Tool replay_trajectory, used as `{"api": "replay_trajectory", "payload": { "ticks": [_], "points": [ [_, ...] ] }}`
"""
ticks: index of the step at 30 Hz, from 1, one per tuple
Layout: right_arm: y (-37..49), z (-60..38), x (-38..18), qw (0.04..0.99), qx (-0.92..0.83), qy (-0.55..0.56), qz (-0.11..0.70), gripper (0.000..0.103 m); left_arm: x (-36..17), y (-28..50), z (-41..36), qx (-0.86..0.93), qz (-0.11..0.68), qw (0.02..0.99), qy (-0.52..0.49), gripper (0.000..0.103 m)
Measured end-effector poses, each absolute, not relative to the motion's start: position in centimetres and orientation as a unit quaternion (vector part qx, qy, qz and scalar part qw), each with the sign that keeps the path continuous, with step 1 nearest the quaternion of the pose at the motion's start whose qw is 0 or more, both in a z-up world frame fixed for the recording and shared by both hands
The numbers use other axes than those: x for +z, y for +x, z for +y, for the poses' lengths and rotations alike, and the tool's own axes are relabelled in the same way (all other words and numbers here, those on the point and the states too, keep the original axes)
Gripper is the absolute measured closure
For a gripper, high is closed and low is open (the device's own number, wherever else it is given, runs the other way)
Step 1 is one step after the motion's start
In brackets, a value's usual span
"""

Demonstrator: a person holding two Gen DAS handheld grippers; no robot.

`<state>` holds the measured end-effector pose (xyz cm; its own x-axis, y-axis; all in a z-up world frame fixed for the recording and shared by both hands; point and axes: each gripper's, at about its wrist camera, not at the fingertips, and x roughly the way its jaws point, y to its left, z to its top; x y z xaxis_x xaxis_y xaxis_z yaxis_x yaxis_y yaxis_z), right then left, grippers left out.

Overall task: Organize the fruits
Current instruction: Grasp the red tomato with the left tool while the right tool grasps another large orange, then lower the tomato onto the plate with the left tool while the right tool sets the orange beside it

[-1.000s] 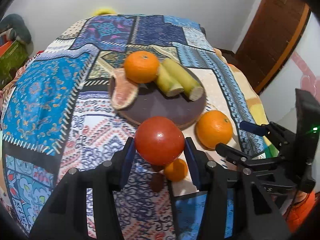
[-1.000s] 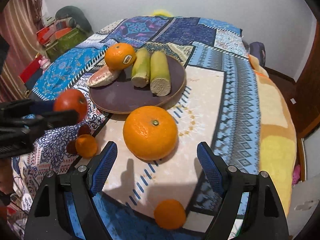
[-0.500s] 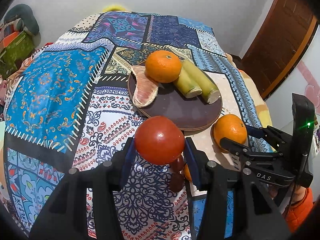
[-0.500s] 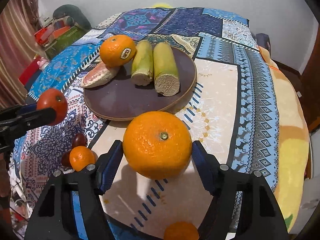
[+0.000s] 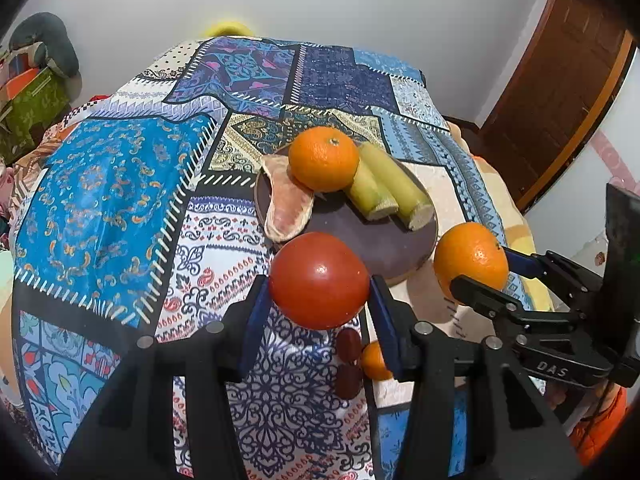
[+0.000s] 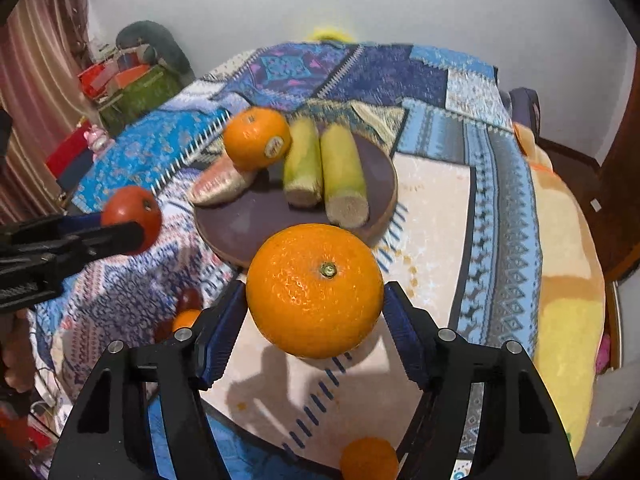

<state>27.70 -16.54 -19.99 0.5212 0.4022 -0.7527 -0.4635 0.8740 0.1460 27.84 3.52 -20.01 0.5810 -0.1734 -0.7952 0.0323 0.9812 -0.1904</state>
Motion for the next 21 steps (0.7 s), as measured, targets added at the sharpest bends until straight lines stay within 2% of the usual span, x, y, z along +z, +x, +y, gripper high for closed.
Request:
{"api": "replay_trajectory", "payload": {
  "ticks": [21],
  "points": [
    [31.5,-13.6,-21.2,0.865,0.267,-0.044,0.422,0.037,-22.4,34.7,2.4,-0.087,0.463,0.878,-0.079,0.054]
  ]
}}
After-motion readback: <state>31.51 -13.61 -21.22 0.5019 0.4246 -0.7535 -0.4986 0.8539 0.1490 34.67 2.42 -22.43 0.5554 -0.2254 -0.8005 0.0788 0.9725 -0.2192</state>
